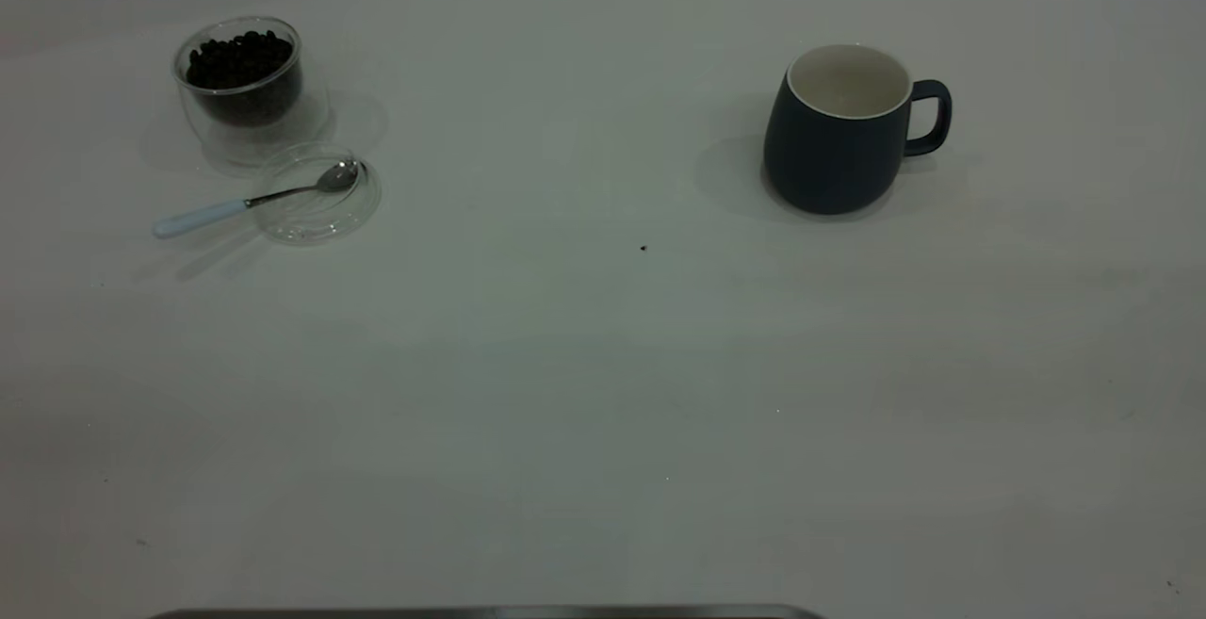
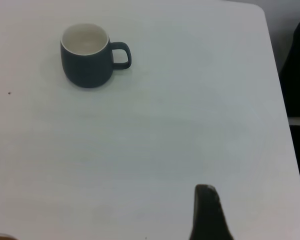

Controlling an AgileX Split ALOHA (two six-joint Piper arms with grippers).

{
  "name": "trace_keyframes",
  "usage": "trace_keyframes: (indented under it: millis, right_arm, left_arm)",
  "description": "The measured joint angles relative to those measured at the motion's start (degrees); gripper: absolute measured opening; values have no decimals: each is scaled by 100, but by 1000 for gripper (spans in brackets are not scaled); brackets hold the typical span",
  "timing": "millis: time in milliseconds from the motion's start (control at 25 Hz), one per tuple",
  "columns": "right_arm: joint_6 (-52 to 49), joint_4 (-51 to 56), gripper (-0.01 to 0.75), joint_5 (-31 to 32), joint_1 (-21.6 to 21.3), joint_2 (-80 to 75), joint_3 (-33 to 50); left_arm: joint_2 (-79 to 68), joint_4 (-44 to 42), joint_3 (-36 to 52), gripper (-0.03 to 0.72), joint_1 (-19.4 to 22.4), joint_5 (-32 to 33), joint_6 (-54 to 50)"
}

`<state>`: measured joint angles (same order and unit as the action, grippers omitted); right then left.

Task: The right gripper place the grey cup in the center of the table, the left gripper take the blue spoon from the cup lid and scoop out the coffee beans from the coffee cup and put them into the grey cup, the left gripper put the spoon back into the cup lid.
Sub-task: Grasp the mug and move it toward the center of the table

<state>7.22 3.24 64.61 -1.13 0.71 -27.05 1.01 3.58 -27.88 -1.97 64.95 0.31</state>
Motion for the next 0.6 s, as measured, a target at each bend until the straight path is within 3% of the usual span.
trace_keyframes:
  millis: [360,600]
  right_arm:
    - [584,-679,457,-733,0,-2657,-530]
    - [2011,-854,457,-1521,0,-4803,-1188]
  left_arm:
    - [0,0,0,475,0,0,14]
    - [0,0,0,475,0,0,14]
